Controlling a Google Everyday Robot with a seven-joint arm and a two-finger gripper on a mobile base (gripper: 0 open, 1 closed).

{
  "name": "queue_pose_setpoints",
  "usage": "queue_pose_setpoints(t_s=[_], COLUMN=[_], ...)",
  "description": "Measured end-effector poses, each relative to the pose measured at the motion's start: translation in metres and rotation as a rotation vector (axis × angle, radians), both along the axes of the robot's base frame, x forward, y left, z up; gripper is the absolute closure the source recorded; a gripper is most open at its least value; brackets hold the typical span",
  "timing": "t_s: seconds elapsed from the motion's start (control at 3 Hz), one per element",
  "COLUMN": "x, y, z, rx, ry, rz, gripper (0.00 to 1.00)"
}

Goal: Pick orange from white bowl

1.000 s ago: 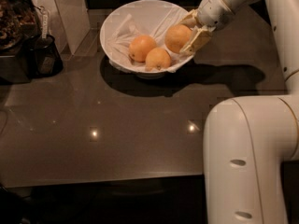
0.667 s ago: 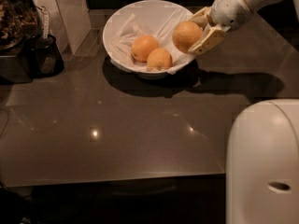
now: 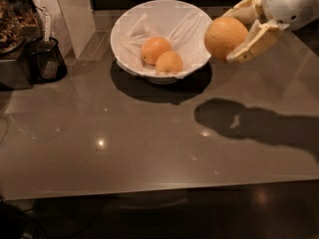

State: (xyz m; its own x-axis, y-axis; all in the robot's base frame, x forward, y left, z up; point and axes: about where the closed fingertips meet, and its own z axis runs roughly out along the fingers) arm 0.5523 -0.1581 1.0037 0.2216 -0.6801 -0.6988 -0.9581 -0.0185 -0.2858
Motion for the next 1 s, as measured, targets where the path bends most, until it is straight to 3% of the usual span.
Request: queue_pose_setpoints(t_s=[0.33,0.67,1.0], x=[-0.044,-0.053,-0.053], y=[0.0,0.003,0.003], z=[-0.001,-0.026,-0.026], rx=[0.019,0.013,0.013], ry=[0.0,0.061,0.061], rz=[-0.033,-0.03,-0.03], gripper=[1.0,1.0,1.0])
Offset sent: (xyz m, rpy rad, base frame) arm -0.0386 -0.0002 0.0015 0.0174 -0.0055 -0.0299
